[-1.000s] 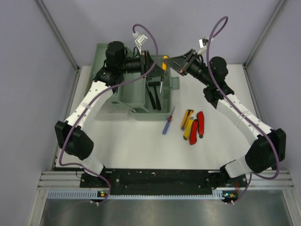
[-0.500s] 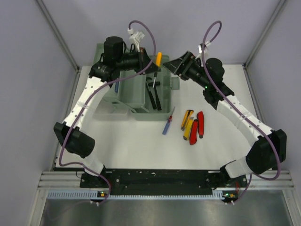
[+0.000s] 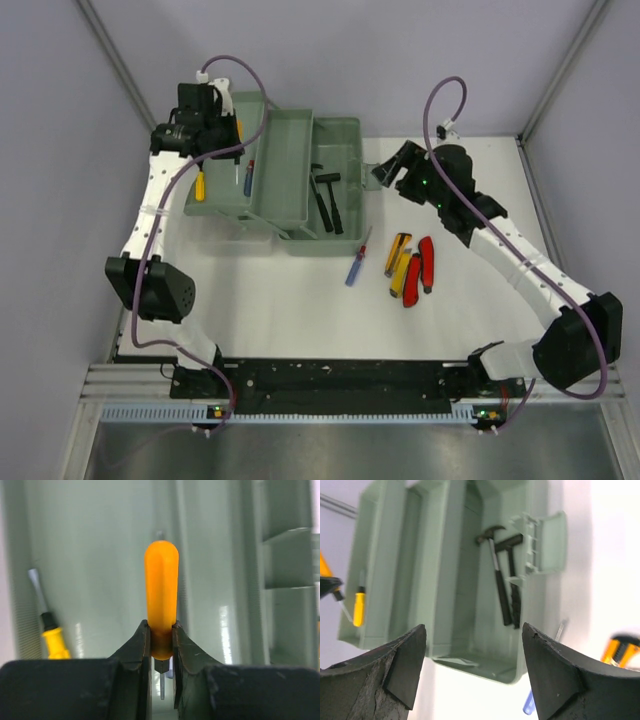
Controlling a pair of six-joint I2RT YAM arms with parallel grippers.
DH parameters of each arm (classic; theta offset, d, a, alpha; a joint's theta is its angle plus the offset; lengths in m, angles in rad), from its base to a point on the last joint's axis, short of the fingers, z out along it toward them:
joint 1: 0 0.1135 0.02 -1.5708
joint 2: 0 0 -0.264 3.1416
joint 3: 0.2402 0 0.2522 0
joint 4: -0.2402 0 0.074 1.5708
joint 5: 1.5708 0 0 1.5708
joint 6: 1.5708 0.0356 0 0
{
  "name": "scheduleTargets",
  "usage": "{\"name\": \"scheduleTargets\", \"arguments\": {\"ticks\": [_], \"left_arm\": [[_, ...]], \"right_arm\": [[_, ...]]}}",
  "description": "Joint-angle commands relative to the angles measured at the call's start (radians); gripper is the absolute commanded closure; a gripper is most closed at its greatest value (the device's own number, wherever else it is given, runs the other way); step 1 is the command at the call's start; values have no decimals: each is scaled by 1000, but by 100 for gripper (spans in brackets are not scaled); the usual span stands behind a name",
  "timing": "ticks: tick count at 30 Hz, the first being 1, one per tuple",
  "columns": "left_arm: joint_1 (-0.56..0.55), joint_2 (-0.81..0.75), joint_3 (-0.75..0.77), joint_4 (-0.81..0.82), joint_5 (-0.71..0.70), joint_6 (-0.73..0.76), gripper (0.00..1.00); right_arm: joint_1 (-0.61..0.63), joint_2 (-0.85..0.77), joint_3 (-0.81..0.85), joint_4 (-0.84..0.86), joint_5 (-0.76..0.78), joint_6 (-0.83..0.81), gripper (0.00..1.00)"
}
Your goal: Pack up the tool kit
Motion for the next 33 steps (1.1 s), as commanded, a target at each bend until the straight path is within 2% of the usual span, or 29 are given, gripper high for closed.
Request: {"name": "scheduleTargets", "arguments": {"ticks": [1,10,14,16,18,19,22,25,28,33], "left_arm": [[-1,12,22,-45,-276,83,100],[5,85,3,-45,-317,59,100],[8,114,-4,-69,-346,42,99],[11,117,-16,-71,-349,30,92],[16,116,-16,-72,-346,24,84],[17,113,-13,-71,-343,22,75],[19,108,-4,-71,-323,14,64],[19,102,16,-75,-272,8,54],[19,87,39,-74,-200,-5,47],[17,50,84,-63,-81,-21,43]], "right_arm": [[-11,-33,-47,-74,61,8,26],[-12,7,-90,-119,81,35,27],[-12,58,-96,-147,65,54,31],[-12,95,-102,-166,63,72,34],[-11,133,-104,-173,42,77,42],[-11,153,-101,-179,28,77,46],[-9,219,-85,-193,15,74,55],[-11,277,-71,-202,-23,64,58],[-11,328,-58,-199,-31,55,58],[-9,412,-24,-152,-72,15,58]]}}
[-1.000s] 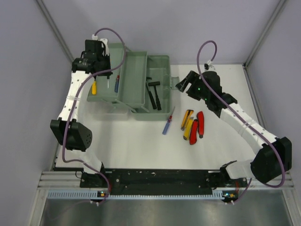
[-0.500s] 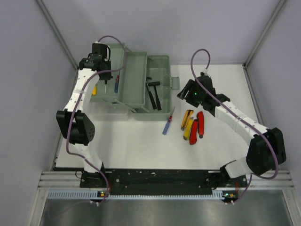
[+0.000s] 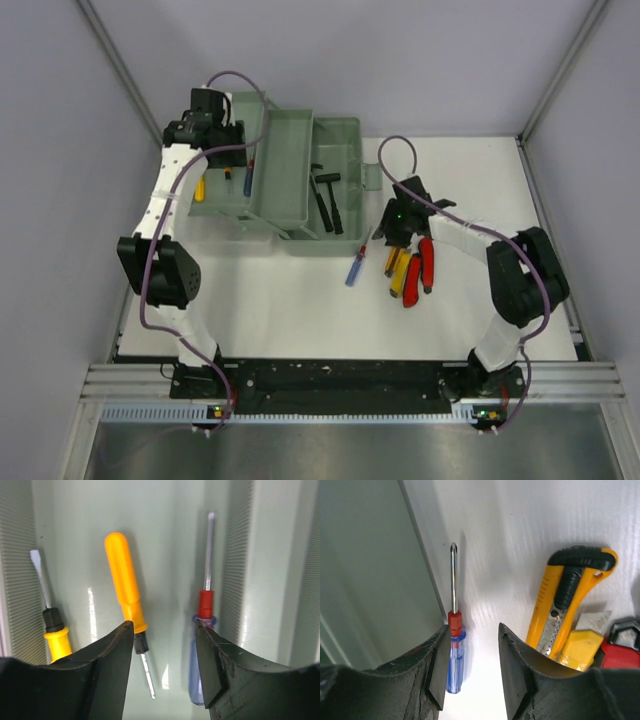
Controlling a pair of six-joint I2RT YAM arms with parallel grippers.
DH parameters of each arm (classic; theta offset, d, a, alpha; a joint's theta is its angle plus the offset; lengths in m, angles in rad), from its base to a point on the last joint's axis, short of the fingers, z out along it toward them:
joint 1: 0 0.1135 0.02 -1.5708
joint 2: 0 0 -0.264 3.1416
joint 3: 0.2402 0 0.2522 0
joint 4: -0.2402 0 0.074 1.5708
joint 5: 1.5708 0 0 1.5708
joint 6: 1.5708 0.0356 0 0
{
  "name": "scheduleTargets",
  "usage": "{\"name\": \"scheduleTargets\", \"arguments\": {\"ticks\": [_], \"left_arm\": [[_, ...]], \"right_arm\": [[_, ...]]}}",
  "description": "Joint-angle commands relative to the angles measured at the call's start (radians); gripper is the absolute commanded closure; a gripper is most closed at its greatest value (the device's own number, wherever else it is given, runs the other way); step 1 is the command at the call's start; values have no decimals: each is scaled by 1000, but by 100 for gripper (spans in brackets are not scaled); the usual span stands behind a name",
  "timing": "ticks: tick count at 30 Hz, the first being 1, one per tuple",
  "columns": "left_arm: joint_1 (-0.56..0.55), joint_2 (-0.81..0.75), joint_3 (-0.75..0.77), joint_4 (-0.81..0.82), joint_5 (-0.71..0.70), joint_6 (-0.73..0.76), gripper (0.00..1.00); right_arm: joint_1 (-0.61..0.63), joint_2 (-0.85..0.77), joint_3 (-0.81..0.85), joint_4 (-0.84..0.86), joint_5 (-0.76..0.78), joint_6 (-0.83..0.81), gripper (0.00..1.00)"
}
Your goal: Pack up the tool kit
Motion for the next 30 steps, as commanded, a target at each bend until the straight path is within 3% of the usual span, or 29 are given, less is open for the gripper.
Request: {"name": "scheduleTargets", "arguments": {"ticks": [1,13,20,27,30], "left_arm": [[2,-83,82,27,134,-25,42],[2,-140,119,43,256,-34,36],[2,-146,136,46,284,-43,36],[2,-156,137,47,304,-47,36],[2,-161,137,47,324,-48,36]], "right_arm": [[-6,60,70,67,-59,-44,58],[-1,189,119,140,-86,-50,64],[2,236,142,138,-82,-63,77],[1,239,144,135,-70,-89,100],[-1,198,127,137,-58,-113,100]]}}
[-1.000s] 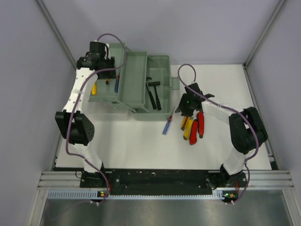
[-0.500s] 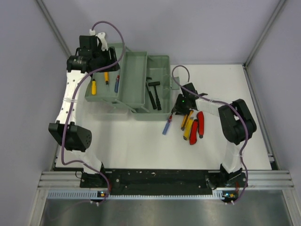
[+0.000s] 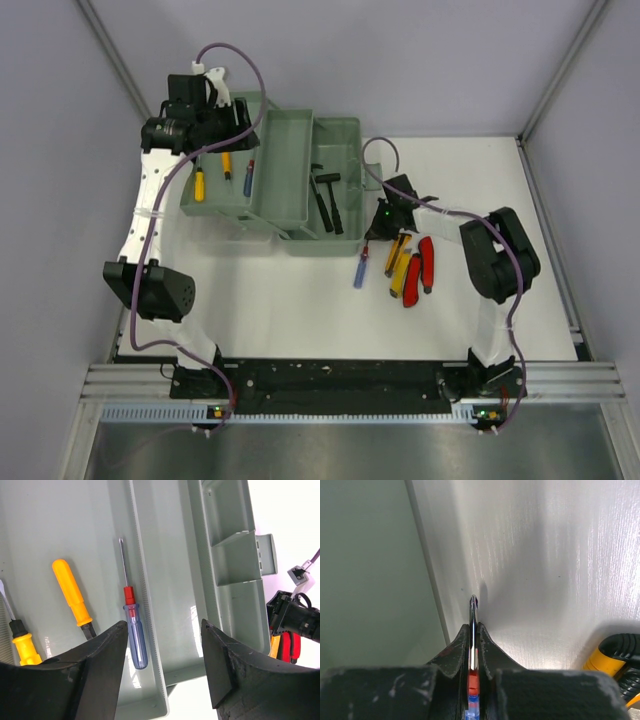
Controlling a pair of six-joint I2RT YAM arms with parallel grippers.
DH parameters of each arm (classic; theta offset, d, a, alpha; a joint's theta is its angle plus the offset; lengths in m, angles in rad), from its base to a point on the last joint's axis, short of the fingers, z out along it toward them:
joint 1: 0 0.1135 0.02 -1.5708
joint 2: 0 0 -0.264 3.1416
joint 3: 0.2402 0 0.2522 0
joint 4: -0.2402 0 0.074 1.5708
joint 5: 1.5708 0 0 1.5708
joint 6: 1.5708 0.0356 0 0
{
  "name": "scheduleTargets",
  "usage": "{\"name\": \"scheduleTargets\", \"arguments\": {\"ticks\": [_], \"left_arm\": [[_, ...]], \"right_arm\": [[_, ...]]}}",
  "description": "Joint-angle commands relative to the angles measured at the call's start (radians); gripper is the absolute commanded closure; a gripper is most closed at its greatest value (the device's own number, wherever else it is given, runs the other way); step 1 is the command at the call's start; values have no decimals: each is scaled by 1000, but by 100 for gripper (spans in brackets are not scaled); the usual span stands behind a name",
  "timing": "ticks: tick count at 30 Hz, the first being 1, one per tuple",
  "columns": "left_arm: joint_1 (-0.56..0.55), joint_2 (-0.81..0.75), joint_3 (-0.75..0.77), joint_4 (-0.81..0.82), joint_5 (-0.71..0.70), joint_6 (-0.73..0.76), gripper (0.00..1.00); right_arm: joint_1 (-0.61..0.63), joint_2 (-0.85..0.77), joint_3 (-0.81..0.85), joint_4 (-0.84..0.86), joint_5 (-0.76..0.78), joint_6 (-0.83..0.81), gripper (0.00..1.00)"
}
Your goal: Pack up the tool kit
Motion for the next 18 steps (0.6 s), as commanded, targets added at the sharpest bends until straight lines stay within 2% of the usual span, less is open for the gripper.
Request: {"name": "scheduleTargets", "arguments": {"ticks": [1,7,13,16,18], "left_arm": [[2,-53,40,40,43,-9,35],[2,-70,38,51,94,-15,34],[-13,-97,6,100,195,-6,30],[-30,-117,-26,144,277,6,28],[-42,-123,-47,186,394,6,27]], "right_arm": [[-3,-56,7,18,35,-82,100],[-27,-228,-36,21,93,-200,100],[-96,-380,2,-17,85,-231,100],[-130,-429,47,-37,52,-237,100],[-142,-460,76,-49,38,-251,100]]}}
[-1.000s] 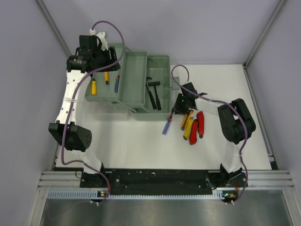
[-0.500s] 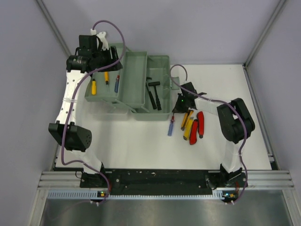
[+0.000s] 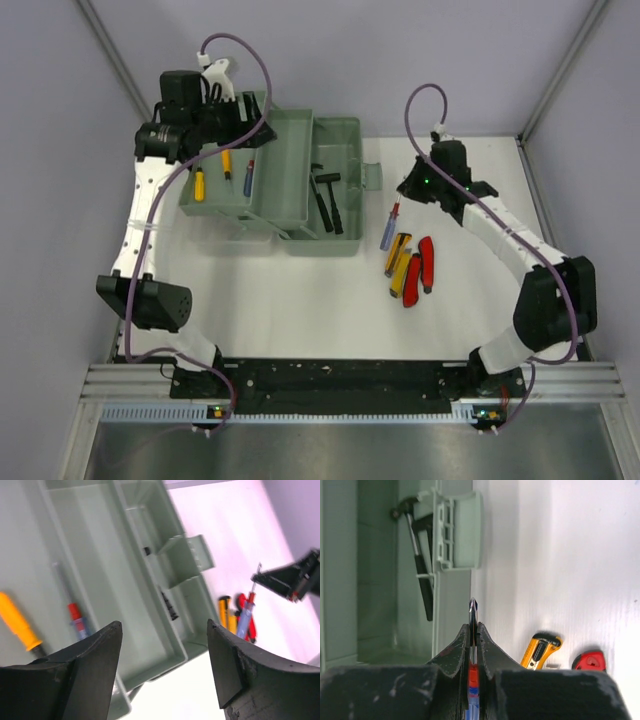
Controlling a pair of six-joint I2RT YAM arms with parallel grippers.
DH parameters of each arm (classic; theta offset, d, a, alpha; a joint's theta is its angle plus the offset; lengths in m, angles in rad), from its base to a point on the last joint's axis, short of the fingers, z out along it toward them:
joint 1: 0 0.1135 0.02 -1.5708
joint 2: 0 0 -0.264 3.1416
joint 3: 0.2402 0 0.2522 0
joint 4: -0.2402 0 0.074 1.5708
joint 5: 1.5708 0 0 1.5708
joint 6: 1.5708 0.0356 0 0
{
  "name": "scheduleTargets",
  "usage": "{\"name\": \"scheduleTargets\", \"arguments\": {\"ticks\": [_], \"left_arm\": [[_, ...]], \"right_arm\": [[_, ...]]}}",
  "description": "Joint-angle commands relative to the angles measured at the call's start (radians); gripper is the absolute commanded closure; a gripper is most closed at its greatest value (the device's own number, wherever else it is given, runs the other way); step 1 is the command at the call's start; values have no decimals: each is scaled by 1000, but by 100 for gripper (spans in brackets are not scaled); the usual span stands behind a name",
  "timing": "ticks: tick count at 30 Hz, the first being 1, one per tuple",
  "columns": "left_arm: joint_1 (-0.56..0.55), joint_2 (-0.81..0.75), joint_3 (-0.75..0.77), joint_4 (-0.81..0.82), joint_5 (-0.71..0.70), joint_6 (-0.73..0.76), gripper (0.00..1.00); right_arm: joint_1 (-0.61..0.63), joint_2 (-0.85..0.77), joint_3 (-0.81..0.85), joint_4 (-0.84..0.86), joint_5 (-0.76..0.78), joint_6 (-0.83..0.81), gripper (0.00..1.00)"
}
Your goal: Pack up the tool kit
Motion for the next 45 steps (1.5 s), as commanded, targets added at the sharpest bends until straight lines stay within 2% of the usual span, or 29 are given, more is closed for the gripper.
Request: {"name": "scheduleTargets", "arguments": {"ticks": [1,4,6,10,15,19,25,28,36,38,41,42,43,44,45], "left_arm": [[-36,-65,-40,143,250,9,27],[-73,-79,-105,248,399,-23,23],[-108,-89,-177,365,465,-87,20],[-179,-91,-290,616,565,-251,14],[-254,-57,-352,759,623,-353,10],[-280,-48,-437,1047,709,-566,9],[-317,-20,-438,1057,714,-581,11],[-326,-7,-428,1039,709,-575,17],[-329,15,-390,964,706,-534,57],[-329,15,-379,928,686,-508,62],[-328,10,-358,866,648,-448,88],[-329,12,-344,797,633,-418,99],[-328,10,-329,752,610,-387,100],[-326,12,-315,714,582,-359,100],[-323,9,-298,668,556,-324,100]], "right_arm": [[-34,-94,106,-22,-48,-48,100],[-39,-117,159,-19,-147,-52,100],[-39,-122,201,5,-270,-20,100],[-39,-132,216,169,-436,145,100],[-36,-146,175,463,-528,333,100],[-35,-151,161,545,-545,383,100],[-35,-161,157,622,-559,451,100],[-36,-160,157,646,-567,479,100],[-33,-151,152,648,-553,492,100],[-35,-151,147,643,-544,491,100],[-35,-160,129,628,-522,476,100],[-35,-164,121,619,-517,465,91],[-35,-168,117,608,-516,454,79],[-35,-169,114,597,-513,443,55],[-33,-175,109,579,-499,424,41]]}}
